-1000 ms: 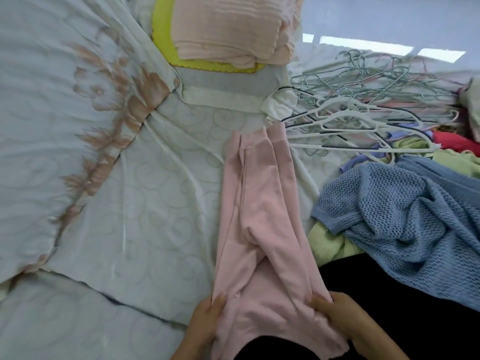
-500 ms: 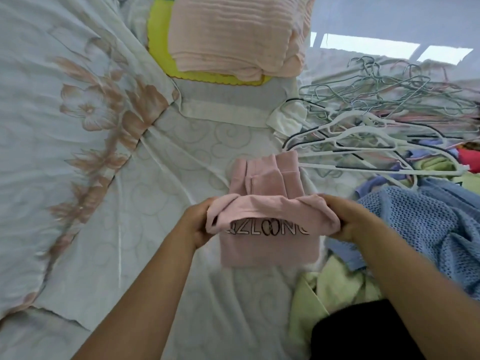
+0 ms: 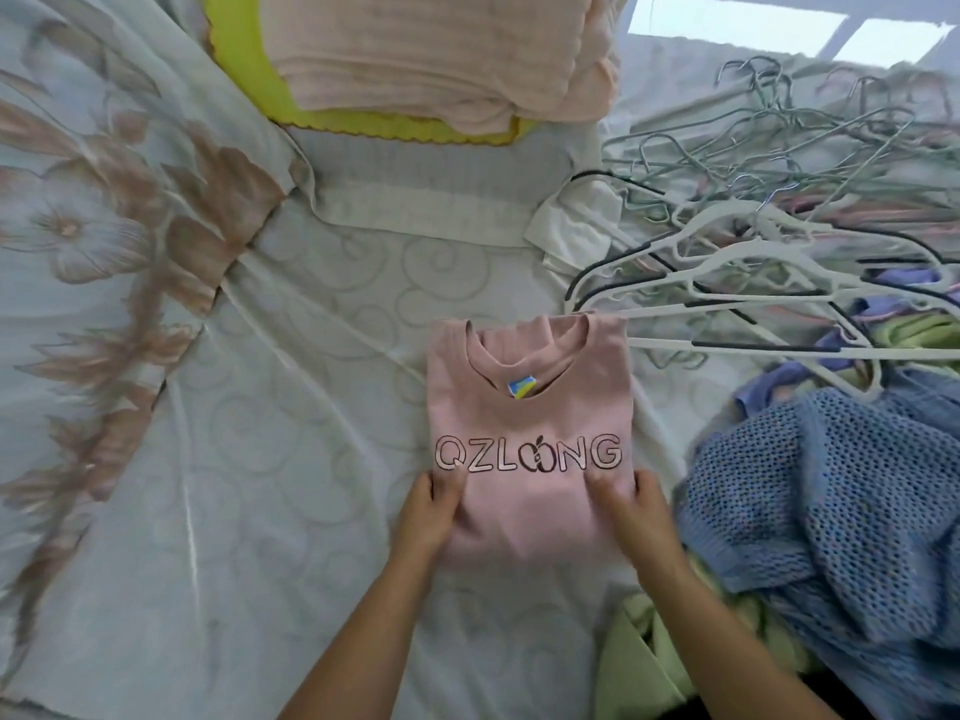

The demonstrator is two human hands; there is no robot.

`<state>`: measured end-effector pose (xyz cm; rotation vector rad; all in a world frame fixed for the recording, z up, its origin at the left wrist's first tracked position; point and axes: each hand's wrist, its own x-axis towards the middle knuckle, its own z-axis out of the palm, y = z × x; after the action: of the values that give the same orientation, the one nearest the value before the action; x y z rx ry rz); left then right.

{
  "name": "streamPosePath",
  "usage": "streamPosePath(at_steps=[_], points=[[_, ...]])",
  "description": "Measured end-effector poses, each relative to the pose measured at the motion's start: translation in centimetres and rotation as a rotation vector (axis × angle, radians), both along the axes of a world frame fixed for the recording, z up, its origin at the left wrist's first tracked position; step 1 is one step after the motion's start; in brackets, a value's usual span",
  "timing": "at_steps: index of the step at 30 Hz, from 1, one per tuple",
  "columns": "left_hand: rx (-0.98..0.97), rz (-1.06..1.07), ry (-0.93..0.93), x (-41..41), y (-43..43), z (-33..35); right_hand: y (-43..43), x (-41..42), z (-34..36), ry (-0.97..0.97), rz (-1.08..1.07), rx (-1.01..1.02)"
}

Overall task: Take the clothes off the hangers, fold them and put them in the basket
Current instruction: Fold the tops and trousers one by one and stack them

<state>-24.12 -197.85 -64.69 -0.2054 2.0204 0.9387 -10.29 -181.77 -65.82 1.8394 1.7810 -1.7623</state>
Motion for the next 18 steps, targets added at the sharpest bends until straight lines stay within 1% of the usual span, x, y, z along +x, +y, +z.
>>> streamPosePath(at_steps=[2,6,8,10,12,15,16,18], points=[[0.014,0.054,-0.049,-0.1,0.4,0.3,-0.3,-0.3,0.4,-0.018,-0.019,-0.049],[0.212,0.296,-0.352,-1.4,1.0,2.3,1.8,-0.4,2.5,0.073,-0.113,-0.401],[0.323,0.364,-0.463,-1.2,1.3,3.8,2.5,0.1,4.0,0.142,-0.119,-0.487],[0.408,0.414,-0.481,-0.4,1.3,4.7,2.7,1.0,5.5,0.218,-0.131,-0.567],[0.518,0.415,-0.537,1.0,1.5,6.2,2.6,2.2,6.7,0.272,-0.154,-0.624],[0.658,0.408,-0.601,3.0,1.9,8.0,2.8,4.4,8.1,0.418,-0.222,-0.708],[0.665,0.395,-0.62,3.8,2.3,9.0,3.1,5.3,8.7,0.485,-0.245,-0.746],[0.623,0.381,-0.548,5.5,3.5,11.2,4.1,7.2,10.0,0.574,-0.289,-0.782]])
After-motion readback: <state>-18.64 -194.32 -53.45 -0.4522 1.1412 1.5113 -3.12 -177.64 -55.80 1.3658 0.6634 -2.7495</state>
